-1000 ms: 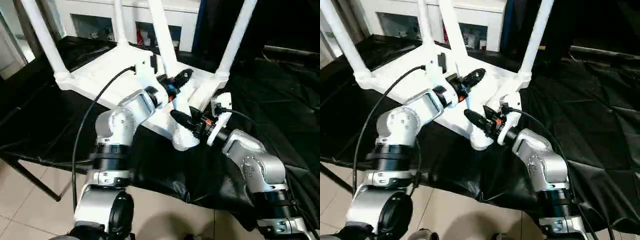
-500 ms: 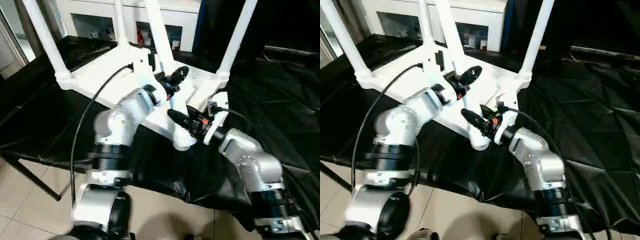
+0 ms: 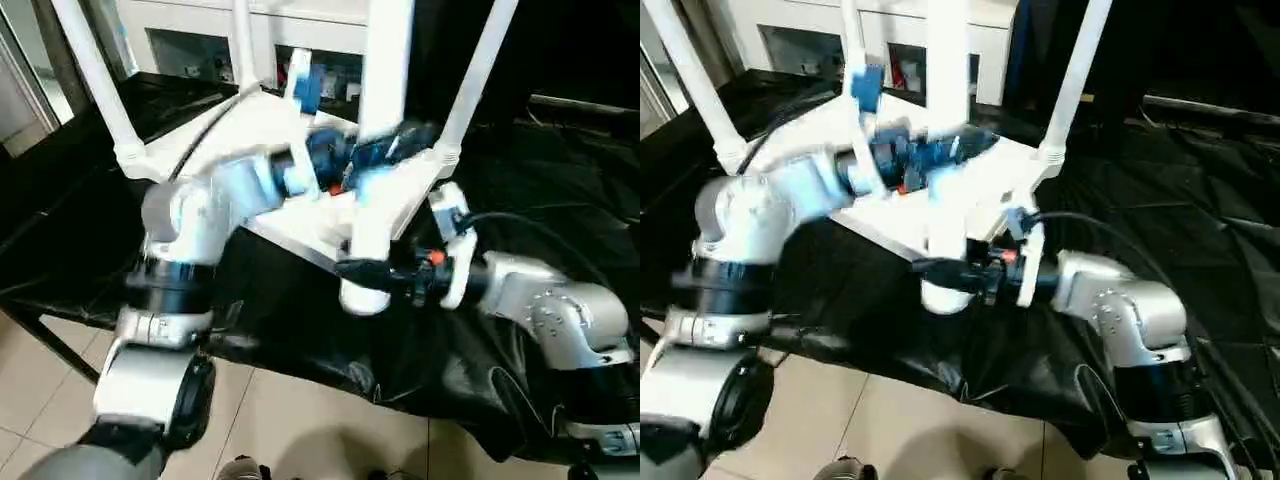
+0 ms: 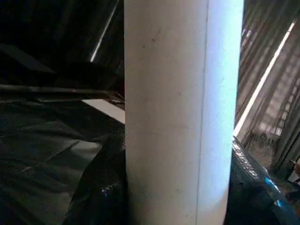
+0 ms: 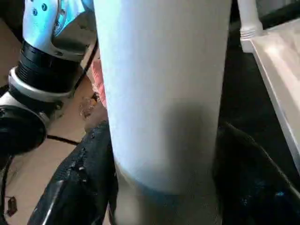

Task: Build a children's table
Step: Pick table leg

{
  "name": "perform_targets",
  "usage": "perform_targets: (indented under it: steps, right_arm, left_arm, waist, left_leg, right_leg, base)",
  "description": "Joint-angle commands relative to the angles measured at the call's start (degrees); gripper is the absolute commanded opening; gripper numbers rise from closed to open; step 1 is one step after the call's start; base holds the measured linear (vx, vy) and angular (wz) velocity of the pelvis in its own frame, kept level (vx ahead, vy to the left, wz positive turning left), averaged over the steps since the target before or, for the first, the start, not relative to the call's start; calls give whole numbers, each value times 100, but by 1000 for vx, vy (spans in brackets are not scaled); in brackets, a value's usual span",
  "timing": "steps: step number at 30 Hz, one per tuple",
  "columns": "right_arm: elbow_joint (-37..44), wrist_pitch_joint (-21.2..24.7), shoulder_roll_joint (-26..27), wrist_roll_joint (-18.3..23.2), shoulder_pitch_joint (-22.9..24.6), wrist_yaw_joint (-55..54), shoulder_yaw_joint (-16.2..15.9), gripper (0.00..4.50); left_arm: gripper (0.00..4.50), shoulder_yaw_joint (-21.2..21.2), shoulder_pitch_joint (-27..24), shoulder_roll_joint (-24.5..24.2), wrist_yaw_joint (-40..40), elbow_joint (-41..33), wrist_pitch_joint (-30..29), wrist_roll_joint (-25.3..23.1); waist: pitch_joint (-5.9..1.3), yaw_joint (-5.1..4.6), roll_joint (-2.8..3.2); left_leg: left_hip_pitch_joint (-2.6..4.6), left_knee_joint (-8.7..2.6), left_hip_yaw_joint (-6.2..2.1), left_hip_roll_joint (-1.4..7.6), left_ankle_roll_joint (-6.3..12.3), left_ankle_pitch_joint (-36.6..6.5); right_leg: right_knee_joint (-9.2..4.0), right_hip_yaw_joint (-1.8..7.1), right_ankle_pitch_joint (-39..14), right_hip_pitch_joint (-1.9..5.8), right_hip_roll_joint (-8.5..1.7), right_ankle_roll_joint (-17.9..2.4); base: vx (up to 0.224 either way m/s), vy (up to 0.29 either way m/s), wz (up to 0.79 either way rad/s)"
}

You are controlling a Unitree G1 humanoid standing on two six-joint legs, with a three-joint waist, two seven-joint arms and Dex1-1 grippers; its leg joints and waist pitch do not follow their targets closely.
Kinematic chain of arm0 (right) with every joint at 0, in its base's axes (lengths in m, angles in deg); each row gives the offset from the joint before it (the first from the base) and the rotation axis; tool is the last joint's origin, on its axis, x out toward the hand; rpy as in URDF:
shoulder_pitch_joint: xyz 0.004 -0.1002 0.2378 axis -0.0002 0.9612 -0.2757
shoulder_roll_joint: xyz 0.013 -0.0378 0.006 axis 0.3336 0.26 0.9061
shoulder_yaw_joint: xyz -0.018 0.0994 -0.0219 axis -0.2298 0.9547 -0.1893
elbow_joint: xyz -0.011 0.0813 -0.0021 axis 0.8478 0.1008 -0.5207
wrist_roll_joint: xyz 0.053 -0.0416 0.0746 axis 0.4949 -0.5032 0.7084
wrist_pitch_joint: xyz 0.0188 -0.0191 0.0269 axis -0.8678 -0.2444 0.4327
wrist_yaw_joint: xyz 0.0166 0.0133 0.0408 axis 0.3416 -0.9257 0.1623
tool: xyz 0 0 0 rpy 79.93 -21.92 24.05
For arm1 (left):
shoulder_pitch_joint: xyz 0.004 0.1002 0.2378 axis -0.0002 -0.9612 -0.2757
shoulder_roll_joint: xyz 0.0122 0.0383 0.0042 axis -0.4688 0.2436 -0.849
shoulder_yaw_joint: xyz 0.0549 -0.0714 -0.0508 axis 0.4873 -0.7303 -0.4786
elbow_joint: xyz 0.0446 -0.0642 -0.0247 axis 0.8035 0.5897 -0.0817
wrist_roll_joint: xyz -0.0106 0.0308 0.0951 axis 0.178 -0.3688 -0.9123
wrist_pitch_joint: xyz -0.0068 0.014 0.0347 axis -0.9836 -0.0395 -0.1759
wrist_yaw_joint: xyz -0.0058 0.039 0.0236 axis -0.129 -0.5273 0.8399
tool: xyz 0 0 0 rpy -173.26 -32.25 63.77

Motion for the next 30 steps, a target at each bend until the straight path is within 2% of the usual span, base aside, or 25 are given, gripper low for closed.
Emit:
perform_targets:
  steps: [1, 5, 6, 10, 17, 18, 19, 20, 24, 25, 27, 28, 30]
  right_arm:
    - [86, 71, 0, -66, -47, -52, -145, 299]
    - [-2, 110, 42, -100, -110, -156, -110, 299]
    - [-19, 113, 50, -98, -119, -166, -99, 272]
    - [-63, 127, 49, -65, -151, -185, -89, 256]
    - [-32, 145, 102, -31, -141, -216, -59, 253]
    - [-40, 90, 149, -79, -143, -305, -44, 253]
    - [-40, 90, 149, -79, -143, -305, -44, 253]
    - [-46, 58, 171, -110, -147, -352, -42, 253]
    - [-219, -254, 467, -493, -241, -953, -67, 253]
    - [-247, -308, 527, -550, -253, -1057, -69, 253]
    - [-335, -398, 755, -667, -289, -1405, -55, 253]
    - [-357, -430, 822, -706, -297, -1505, -60, 253]
    - [-365, -473, 909, -776, -289, -1611, -117, 252]
  left_arm:
    - [184, -109, 120, 48, -52, -59, 9, 102]
    - [184, -47, 89, -18, 115, -77, -46, 157]
    - [184, -44, 88, -22, 121, -73, -44, 153]
    - [184, -57, 100, -32, 114, -34, -60, 175]
    - [184, -72, 90, -24, 33, 17, 12, 100]
    - [184, -69, 119, 34, -344, 141, 159, -145]
    - [184, -69, 119, 34, -344, 141, 159, -145]
    - [240, -72, 141, 65, -556, 213, 229, -274]
    - [274, -144, 132, 385, -1856, 396, 696, -933]
    - [290, -172, 121, 442, -2047, 393, 712, -985]
    - [301, -327, 86, 634, -2665, 400, 745, -1098]
    - [301, -373, 71, 686, -2800, 398, 767, -1107]
    - [276, -411, 34, 762, -2955, 407, 833, -1116]
  waist:
    - [-489, 29, -115]
    - [-493, 28, -121]
    - [-495, 28, -123]
    - [-507, 33, -125]
    - [-518, 46, -132]
    - [-520, 50, -131]
    - [-514, 52, -133]
    - [-516, 52, -126]
    - [-516, 55, -156]
    - [-521, 56, -145]
    - [-524, 38, -172]
    - [-529, 37, -161]
    - [-532, 27, -182]
  left_leg:
    - [99, -404, 17, 39, 55, -1088]
    - [107, -409, 9, 37, 24, -1139]
    - [104, -412, 5, 42, 18, -1125]
    - [103, -414, 3, 49, 9, -1089]
    - [99, -408, 9, 49, 36, -969]
    - [102, -404, 11, 49, 32, -965]
    - [98, -403, 14, 45, 33, -994]
    - [102, -405, 14, 47, 26, -1018]
    - [105, -406, 9, 38, -62, -1086]
    - [102, -411, 0, 53, -80, -1073]
    - [88, -406, -3, 48, -86, -1051]
    - [87, -404, -3, 41, -82, -1033]
    - [81, -407, -1, 36, -36, -1012]
  right_leg:
    - [-448, 150, -2398, 373, -237, -708]
    - [-459, 138, -2456, 360, -224, -650]
    - [-454, 137, -2422, 360, -223, -650]
    - [-421, 142, -2164, 368, -217, -747]
    - [-377, 151, -1848, 384, -218, -882]
    - [-376, 154, -1820, 387, -222, -899]
    - [-386, 152, -1845, 381, -218, -893]
    - [-390, 152, -1863, 384, -217, -882]
    - [-429, 143, -2093, 385, -222, -716]
    - [-414, 150, -2079, 383, -228, -700]
    - [-417, 141, -2074, 382, -220, -640]
    - [-420, 137, -2081, 381, -225, -626]
    - [-425, 134, -2033, 382, -209, -605]
  base:
    - [0, 0, 0]
    - [0, 0, 0]
    - [0, 0, 0]
    - [0, 0, 0]
    - [0, 0, 0]
    - [0, 0, 0]
    - [0, 0, 0]
    - [0, 0, 0]
    - [0, 0, 0]
    - [0, 0, 0]
    - [0, 0, 0]
    - [0, 0, 0]
    - [0, 0, 0]
